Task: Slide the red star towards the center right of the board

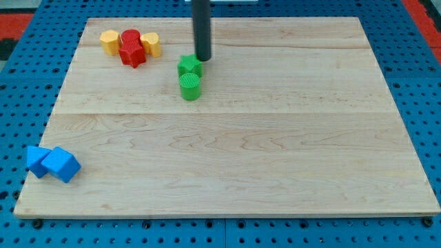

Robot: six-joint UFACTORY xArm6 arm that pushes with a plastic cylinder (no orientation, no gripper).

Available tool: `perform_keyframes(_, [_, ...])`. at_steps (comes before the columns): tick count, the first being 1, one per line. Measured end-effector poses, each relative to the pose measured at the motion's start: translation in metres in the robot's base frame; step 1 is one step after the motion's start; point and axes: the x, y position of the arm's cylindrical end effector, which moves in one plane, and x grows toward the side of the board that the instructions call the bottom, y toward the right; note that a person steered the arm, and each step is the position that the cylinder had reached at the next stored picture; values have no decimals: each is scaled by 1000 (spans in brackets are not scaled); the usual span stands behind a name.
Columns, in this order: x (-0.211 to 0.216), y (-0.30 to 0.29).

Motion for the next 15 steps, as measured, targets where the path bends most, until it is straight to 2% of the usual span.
perform_keyframes(1, [36, 6])
perform_keyframes(2, [19, 6])
perform_keyframes(3, [-11, 30])
perform_keyframes(5, [-51, 26])
perform_keyframes(7, [-93, -7])
perform_keyframes(8, [-124, -47])
perform_keyframes(9, [-118, -72])
perform_keyframes(11, [-105, -178])
perform_keyframes(12, [-76, -222])
perform_keyframes(13, [-29, -232])
perform_keyframes(15, [-17, -229])
